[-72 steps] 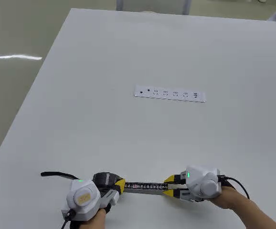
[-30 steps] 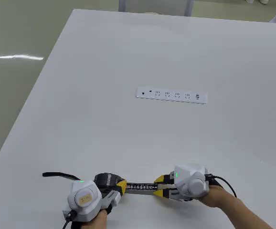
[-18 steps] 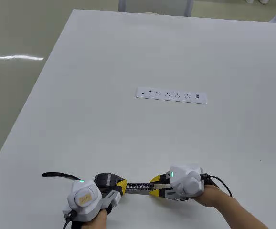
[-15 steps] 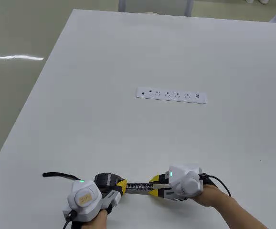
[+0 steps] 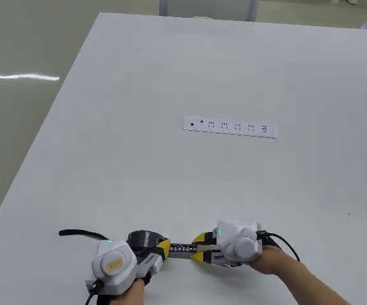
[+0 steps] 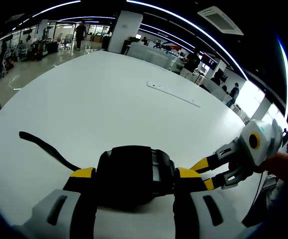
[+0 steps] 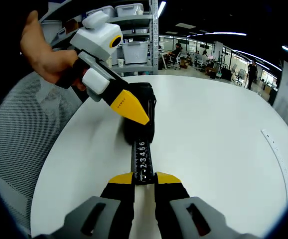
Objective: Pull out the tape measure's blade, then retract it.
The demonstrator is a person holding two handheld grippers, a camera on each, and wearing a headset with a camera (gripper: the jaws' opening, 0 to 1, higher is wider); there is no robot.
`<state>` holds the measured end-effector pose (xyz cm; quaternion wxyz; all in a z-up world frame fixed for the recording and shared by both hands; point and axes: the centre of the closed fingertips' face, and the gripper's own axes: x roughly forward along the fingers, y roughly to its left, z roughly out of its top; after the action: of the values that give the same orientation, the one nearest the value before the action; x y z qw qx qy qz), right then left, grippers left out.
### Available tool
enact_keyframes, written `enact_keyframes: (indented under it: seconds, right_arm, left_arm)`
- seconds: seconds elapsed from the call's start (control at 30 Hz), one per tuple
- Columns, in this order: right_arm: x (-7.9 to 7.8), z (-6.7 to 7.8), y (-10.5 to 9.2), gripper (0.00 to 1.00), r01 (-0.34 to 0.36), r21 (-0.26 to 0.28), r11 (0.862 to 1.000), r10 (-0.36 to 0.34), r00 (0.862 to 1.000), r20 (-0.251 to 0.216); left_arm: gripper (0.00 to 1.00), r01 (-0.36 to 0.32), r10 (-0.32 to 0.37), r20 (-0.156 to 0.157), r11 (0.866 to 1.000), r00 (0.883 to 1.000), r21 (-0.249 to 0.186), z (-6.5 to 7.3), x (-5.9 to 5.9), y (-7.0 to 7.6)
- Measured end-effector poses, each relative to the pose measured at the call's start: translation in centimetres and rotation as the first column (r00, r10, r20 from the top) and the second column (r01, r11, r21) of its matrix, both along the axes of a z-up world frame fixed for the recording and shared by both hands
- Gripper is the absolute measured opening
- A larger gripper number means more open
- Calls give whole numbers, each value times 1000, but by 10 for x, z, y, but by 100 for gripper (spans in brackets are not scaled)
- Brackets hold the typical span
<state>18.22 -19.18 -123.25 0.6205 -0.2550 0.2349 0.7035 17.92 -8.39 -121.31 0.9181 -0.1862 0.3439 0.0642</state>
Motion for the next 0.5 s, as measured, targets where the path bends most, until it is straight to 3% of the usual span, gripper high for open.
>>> enact_keyframes:
  seconds: [0.5]
  right_arm:
    - [-3,-2,13,13,-7,4,1000,7,1000,-7]
  left_arm:
    - [59,-1,1,1,1000,1000,-6,0,0,0]
